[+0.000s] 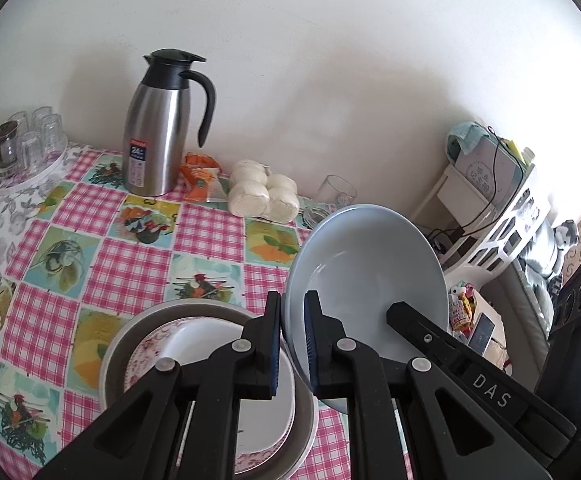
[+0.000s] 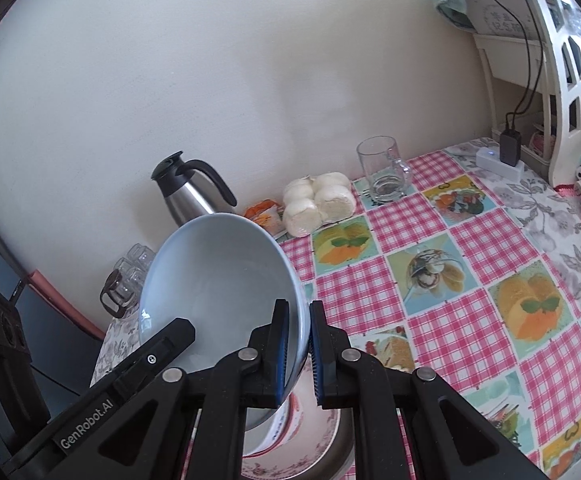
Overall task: Organize plates and bowls
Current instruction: 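Lift the pale blue bowl with the right tool over the steel tray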
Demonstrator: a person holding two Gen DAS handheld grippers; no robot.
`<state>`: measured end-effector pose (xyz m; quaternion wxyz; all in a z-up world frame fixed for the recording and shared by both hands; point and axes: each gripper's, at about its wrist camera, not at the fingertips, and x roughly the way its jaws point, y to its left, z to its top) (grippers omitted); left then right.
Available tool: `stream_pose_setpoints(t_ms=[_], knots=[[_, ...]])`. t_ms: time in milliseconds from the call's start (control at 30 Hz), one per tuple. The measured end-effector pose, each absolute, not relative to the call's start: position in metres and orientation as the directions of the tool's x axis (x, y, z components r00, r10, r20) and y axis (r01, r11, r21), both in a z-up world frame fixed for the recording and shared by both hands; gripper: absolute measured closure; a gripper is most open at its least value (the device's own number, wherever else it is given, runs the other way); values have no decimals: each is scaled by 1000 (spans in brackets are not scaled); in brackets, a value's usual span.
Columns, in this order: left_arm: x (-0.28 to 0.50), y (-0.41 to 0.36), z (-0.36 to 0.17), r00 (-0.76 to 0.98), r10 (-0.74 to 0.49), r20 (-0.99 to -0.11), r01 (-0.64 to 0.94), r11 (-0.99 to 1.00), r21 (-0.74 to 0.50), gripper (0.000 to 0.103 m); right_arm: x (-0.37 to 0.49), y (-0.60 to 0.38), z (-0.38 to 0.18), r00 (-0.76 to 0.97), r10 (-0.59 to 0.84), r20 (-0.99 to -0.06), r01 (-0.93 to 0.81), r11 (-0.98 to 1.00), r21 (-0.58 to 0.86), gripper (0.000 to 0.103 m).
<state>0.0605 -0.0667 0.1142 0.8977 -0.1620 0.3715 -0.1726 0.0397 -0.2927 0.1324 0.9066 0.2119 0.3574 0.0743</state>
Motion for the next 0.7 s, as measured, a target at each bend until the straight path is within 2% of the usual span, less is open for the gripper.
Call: stream_pose_setpoints(t_ms=[700], knots=[[55, 2, 91, 638, -388, -665, 57, 885, -462, 92, 44, -224, 118, 653, 368, -663, -53, 894, 444, 91]])
